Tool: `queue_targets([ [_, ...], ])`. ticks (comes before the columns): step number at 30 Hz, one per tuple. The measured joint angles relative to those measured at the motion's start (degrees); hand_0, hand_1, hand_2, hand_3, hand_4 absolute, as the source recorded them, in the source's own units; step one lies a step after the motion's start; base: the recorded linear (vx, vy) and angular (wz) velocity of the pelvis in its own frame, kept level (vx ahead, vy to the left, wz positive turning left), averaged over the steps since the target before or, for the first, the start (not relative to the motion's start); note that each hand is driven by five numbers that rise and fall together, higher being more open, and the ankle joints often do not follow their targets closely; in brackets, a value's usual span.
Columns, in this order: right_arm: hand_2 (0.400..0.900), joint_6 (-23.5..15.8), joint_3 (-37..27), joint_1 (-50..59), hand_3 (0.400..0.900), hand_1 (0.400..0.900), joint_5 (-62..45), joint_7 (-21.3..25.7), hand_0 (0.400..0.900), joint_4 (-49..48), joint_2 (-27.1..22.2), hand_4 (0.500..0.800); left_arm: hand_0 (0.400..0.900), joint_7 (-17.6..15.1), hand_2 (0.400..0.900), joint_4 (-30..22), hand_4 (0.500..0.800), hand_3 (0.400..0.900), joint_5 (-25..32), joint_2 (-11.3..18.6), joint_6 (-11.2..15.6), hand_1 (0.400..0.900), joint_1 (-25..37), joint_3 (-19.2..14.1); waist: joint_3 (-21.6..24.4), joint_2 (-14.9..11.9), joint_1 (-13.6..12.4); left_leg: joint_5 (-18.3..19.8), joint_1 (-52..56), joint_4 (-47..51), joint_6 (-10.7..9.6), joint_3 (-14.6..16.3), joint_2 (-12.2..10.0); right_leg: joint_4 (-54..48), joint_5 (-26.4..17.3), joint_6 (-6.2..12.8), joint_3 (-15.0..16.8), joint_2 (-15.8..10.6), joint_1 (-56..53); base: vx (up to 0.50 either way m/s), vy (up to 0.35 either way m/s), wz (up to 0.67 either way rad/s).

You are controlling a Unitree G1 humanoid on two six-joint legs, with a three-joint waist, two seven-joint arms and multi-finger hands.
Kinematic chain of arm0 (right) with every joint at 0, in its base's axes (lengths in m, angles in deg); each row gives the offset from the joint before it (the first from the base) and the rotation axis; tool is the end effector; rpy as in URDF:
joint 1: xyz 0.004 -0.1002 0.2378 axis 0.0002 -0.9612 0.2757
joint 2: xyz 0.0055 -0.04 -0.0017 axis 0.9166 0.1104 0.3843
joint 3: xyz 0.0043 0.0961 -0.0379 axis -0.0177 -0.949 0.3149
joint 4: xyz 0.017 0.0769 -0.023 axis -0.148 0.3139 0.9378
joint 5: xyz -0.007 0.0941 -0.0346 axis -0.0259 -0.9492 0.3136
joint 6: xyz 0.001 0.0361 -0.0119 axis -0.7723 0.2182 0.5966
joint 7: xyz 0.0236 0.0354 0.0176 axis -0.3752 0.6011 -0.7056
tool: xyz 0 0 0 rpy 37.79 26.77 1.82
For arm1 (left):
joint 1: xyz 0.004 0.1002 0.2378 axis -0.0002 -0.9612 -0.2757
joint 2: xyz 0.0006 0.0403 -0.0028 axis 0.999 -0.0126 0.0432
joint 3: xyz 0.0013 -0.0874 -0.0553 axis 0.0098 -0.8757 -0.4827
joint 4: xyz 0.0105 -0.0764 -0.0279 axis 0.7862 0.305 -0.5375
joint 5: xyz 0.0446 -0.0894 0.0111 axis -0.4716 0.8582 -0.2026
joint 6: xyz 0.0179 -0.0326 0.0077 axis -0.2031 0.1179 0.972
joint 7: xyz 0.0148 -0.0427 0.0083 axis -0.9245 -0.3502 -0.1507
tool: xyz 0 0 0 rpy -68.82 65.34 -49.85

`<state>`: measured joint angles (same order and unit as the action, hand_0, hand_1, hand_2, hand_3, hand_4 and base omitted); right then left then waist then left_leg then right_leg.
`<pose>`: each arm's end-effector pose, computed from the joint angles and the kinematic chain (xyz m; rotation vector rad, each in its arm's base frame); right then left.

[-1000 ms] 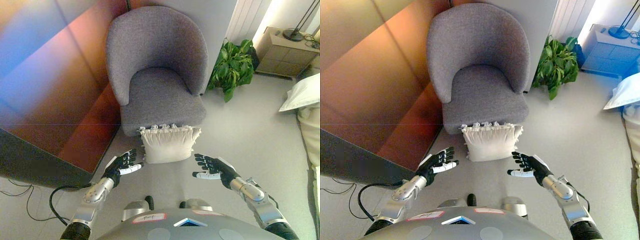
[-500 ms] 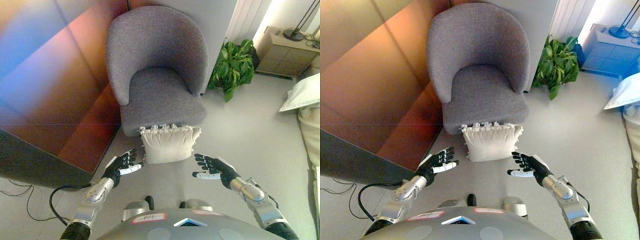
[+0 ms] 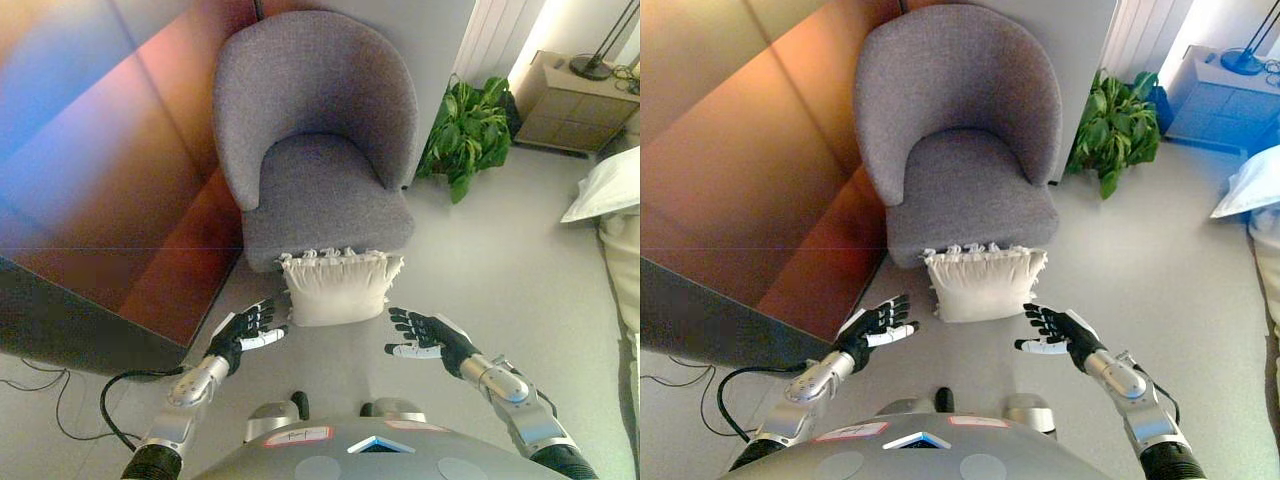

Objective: Pick up the pillow and put it on the sofa.

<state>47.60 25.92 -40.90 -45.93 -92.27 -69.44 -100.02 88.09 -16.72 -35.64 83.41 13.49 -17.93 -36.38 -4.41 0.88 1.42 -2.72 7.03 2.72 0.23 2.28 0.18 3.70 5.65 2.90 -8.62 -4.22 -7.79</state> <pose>0.0993 -0.2498 -0.0411 -0.3125 0.6997 0.4183 0.0993 0.2222 -0.0585 0.0960 0.6817 -0.2163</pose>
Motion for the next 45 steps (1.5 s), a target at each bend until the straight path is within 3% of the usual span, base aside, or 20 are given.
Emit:
queue_targets([
  [4,0.900,-0.08,0.09,1.87,0.900,0.900,-0.03,0.86,0.900,0.01,-0.12,0.800,0.900,-0.64,0.900,0.01,0.800,0.900,0.07,0.32,-0.02,0.900,1.52,0.39,-2.59,-0.31,-0.07,0.47,-3.48,-3.76,-0.80,-1.24,-0.17,2.67,0.87,-1.30,0.42,0.13,3.03,-0.11,-0.102,0.07],
  [9,0.900,-0.23,0.04,6.96,0.900,0.900,-0.07,2.13,0.900,0.07,-0.64,0.800,0.900,-1.46,0.900,0.56,0.800,0.900,0.28,0.25,-0.09,0.900,6.56,1.61,-9.33,-2.88,-1.09,-1.71,-13.06,-19.28,-5.54,-5.28,1.56,7.83,1.73,-3.15,2.06,-0.98,6.89,0.03,-0.068,0.03],
  [12,0.900,-0.37,0.01,6.96,0.900,0.900,-0.08,2.99,0.900,0.07,-0.68,0.800,0.900,-1.44,0.900,0.52,0.800,0.900,0.33,0.11,-0.08,0.900,6.65,3.41,-9.50,-3.10,-0.82,-0.97,-16.25,-22.80,-5.17,-5.19,1.76,7.71,1.46,-3.86,1.61,-1.74,6.96,0.16,-0.006,-0.07],
  [14,0.900,-0.45,0.05,7.03,0.900,0.900,-0.09,3.63,0.900,0.11,-0.67,0.800,0.900,-1.53,0.900,0.51,0.800,0.900,0.36,0.09,-0.06,0.900,6.96,3.77,-9.41,-2.91,-0.53,-0.44,-17.66,-20.04,-4.58,-5.39,1.40,6.91,1.29,-4.11,1.68,-2.04,7.85,0.25,0.043,-0.21],
  [17,0.900,-0.46,0.05,6.93,0.900,0.900,-0.08,4.23,0.900,0.84,-0.78,0.800,0.900,-1.79,0.900,1.17,0.800,0.900,0.36,0.04,-0.04,0.900,8.04,4.73,-9.64,-2.66,-0.36,-0.84,-19.26,-8.95,-5.22,-7.03,-1.28,4.47,0.88,-4.62,3.99,-1.38,7.68,0.24,0.067,-0.26],
  [20,0.900,-0.50,0.06,7.34,0.900,0.900,-0.08,5.93,0.900,1.13,-2.00,0.800,0.900,-2.41,0.900,1.16,0.800,0.900,0.36,-0.80,0.02,0.900,8.44,5.69,-9.99,-0.66,-1.19,-0.68,-21.11,-3.04,-6.44,-5.95,-4.84,0.70,0.06,-2.58,9.14,0.46,5.06,0.26,0.149,-0.70],
  [22,0.900,-0.86,0.39,7.91,0.900,0.900,-0.06,6.14,0.900,1.37,-3.16,0.800,0.900,-3.44,0.900,1.06,0.800,0.900,0.48,-2.01,0.04,0.900,7.44,5.49,-8.99,1.67,-4.37,-1.12,-19.03,-2.46,-6.94,-4.42,-7.50,-1.45,-0.03,0.15,12.16,0.94,4.43,0.30,0.185,-0.32],
  [23,0.900,-0.99,0.72,9.11,0.900,0.900,-0.05,6.46,0.900,1.52,-2.55,0.800,0.900,-4.17,0.900,1.33,0.800,0.900,0.57,-1.81,-0.03,0.900,7.88,5.29,-9.13,1.17,-5.31,-2.50,-19.10,-3.53,-6.80,-1.93,-6.90,-2.29,0.39,1.15,12.73,-0.43,3.01,0.40,0.217,-0.19],
  [25,0.900,-1.67,2.32,10.68,0.900,0.900,-0.04,6.60,0.900,1.25,-1.62,0.800,0.900,-5.33,0.900,1.43,0.800,0.900,0.92,-0.16,-0.03,0.900,8.72,4.73,-8.84,0.43,-5.36,-6.24,-18.67,-5.77,-2.02,2.68,-6.33,1.79,2.20,3.47,8.89,-2.91,2.02,0.40,0.210,-0.26],
  [27,0.900,-1.89,2.88,11.27,0.900,0.900,-0.06,6.72,0.900,1.43,1.41,0.800,0.900,-6.36,0.900,1.44,0.800,0.900,1.59,2.01,0.00,0.900,10.07,3.18,-7.44,-3.07,-6.23,-3.94,-18.26,-6.60,-0.72,5.14,-3.19,3.06,3.74,4.90,6.83,-6.04,2.44,0.36,0.239,-0.01],
  [29,0.900,-1.85,2.93,12.12,0.900,0.900,-0.06,6.90,0.900,1.50,2.26,0.800,0.900,-6.69,0.900,1.39,0.800,0.900,1.82,2.22,0.12,0.900,12.81,2.09,-7.31,-3.52,-5.78,-3.99,-17.39,-5.62,0.45,4.59,-1.46,5.97,3.27,5.91,6.25,-6.96,3.67,0.23,0.265,0.10],
  [30,0.900,-1.69,3.07,12.59,0.900,0.900,-0.05,6.90,0.900,2.07,2.38,0.800,0.900,-6.76,0.900,1.51,0.800,0.900,1.86,2.20,0.27,0.900,14.22,2.09,-7.37,-3.43,-5.54,-3.89,-16.83,-4.89,0.84,3.67,-0.96,14.03,3.39,6.33,6.95,-6.92,7.62,0.19,0.274,0.07],
  [32,0.900,-1.61,3.89,13.33,0.900,0.900,-0.07,7.20,0.900,2.34,3.05,0.800,0.900,-6.98,0.900,1.28,0.800,0.900,1.94,2.72,0.89,0.900,14.69,2.11,-7.11,-3.78,-3.59,-3.97,-15.67,-4.08,1.66,3.05,-0.89,25.10,0.69,9.00,7.25,-7.41,12.66,0.17,0.283,-0.14],
  [33,0.900,-1.60,4.60,14.09,0.900,0.900,-0.04,7.25,0.900,2.38,3.18,0.800,0.900,-7.23,0.900,1.25,0.800,0.900,1.98,2.79,1.06,0.900,14.96,1.88,-7.58,-4.20,-3.16,-2.30,-15.27,-4.94,2.25,3.64,-0.46,29.02,-1.95,9.38,7.84,-7.64,14.64,0.29,0.326,-0.10],
  [35,0.900,-1.61,4.83,14.79,0.900,0.900,-0.01,7.21,0.900,2.40,3.56,0.800,0.900,-7.60,0.900,1.53,0.800,0.900,1.99,2.69,1.02,0.900,14.98,2.02,-8.41,-3.97,-3.05,-2.16,-13.45,-4.66,3.37,4.43,-0.93,35.59,-6.09,8.57,7.34,-8.27,17.66,0.26,0.148,0.06],
  [37,0.900,-1.63,4.83,14.59,0.900,0.900,0.06,7.29,0.900,2.40,3.43,0.800,0.900,-8.01,0.900,1.45,0.800,0.900,2.01,2.64,1.02,0.900,15.07,2.03,-9.03,-3.21,-3.07,-1.81,-10.94,-2.90,4.42,4.46,-0.82,38.96,-4.34,8.00,4.06,-8.25,19.54,0.24,0.044,0.12],
  [39,0.900,-1.69,4.75,14.82,0.900,0.900,0.09,7.41,0.900,2.40,3.31,0.800,0.900,-8.40,0.900,1.45,0.800,0.900,2.02,2.70,1.03,0.900,15.10,2.02,-9.34,-2.72,-3.02,-1.99,-10.21,-2.18,4.71,4.37,-0.52,37.24,-3.00,7.90,1.57,-8.05,19.78,0.16,-0.034,0.12],
  [40,0.900,-1.67,4.78,15.31,0.900,0.900,0.30,8.06,0.900,2.40,3.07,0.800,0.900,-8.67,0.900,1.47,0.800,0.900,2.05,2.66,1.04,0.900,15.12,2.16,-9.84,-2.39,-3.04,-1.87,-9.56,-1.60,5.37,4.22,0.41,32.63,-2.39,7.49,-1.35,-8.64,20.23,0.18,-0.107,0.15],
  [43,0.900,-1.69,4.82,17.65,0.900,0.900,2.35,9.87,0.900,2.43,2.51,0.800,0.900,-9.11,0.900,1.71,0.800,0.900,2.10,2.45,1.12,0.900,15.72,2.91,-11.74,-0.92,-2.94,-1.74,-9.90,-1.28,5.45,4.00,0.89,19.23,-2.31,7.31,-4.02,-10.90,20.62,0.21,-0.217,0.28],
  [45,0.900,-1.74,4.82,18.47,0.900,0.900,4.84,11.32,0.900,2.42,2.24,0.800,0.900,-9.26,0.900,2.17,0.800,0.900,2.55,2.53,1.14,0.900,16.44,3.45,-12.11,-1.45,-2.86,-2.08,-10.18,-0.20,4.59,3.22,2.24,6.65,-4.67,10.02,-2.81,-14.45,19.88,0.22,-0.254,0.41],
])
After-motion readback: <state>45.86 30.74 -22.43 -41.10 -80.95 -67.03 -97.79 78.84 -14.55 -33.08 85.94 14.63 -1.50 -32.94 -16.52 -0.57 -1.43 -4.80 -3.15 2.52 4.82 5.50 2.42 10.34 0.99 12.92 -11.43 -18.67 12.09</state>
